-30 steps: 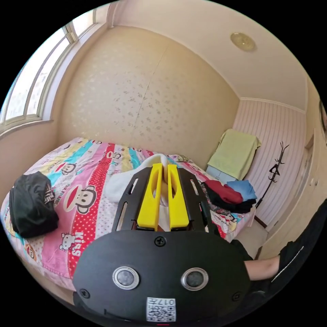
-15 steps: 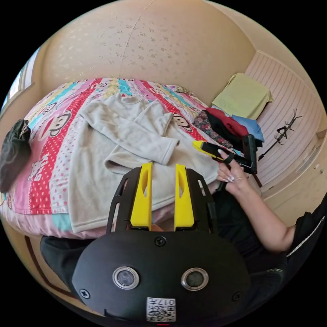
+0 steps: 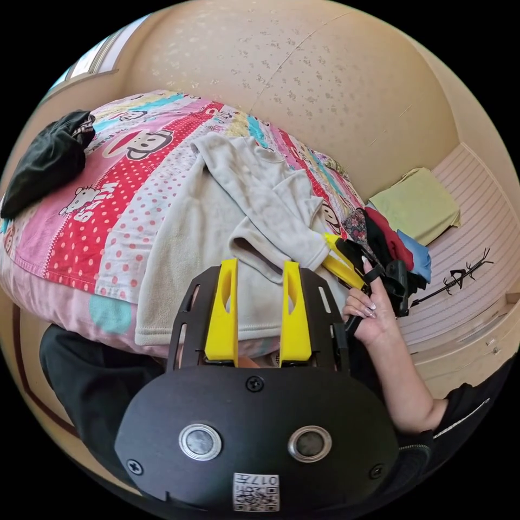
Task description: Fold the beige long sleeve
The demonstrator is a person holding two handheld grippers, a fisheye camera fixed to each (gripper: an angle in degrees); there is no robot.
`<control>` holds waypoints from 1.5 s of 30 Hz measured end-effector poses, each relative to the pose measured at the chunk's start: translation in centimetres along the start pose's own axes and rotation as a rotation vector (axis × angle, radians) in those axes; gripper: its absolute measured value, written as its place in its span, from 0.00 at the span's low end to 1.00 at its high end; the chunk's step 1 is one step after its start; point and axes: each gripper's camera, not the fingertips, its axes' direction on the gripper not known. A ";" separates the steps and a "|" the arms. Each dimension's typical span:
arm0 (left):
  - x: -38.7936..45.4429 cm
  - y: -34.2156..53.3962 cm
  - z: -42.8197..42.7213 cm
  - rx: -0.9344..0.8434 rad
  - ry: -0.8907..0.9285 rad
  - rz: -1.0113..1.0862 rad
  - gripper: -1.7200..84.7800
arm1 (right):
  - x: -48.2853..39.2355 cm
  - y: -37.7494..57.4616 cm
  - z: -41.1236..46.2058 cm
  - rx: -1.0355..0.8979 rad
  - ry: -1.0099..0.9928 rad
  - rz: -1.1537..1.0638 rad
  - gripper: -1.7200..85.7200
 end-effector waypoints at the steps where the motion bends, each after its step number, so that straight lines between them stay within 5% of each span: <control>1: 0.0 -0.1 -0.1 0.012 0.004 0.004 0.16 | -0.1 1.0 0.3 0.034 0.026 -0.017 0.17; 9: -0.2 -1.7 -0.2 0.035 0.034 -0.004 0.16 | 2.1 4.6 7.0 -0.015 -0.068 -0.061 0.12; 17: -2.1 -3.9 -0.3 0.031 0.093 -0.070 0.17 | -4.9 4.7 6.6 0.031 -0.401 -0.341 0.06; 25: -2.8 -6.6 3.3 -0.104 0.045 -0.131 0.17 | -17.4 3.8 12.7 -0.132 -0.305 -0.667 0.06; 29: -2.6 -7.1 3.1 -0.101 0.075 -0.205 0.06 | -24.6 4.1 18.0 -0.233 -0.222 -0.810 0.06; 33: 2.8 -12.6 0.8 -0.001 0.178 0.024 0.06 | -31.6 4.6 22.1 -0.283 -0.144 -0.983 0.06; 36: 7.5 -19.3 2.7 -0.098 0.238 0.165 0.06 | -37.6 4.4 26.3 -0.325 -0.086 -1.072 0.05; 45: 10.6 -30.7 -2.7 0.203 -0.196 0.456 0.06 | -50.6 1.0 36.7 -0.366 -0.088 -1.110 0.06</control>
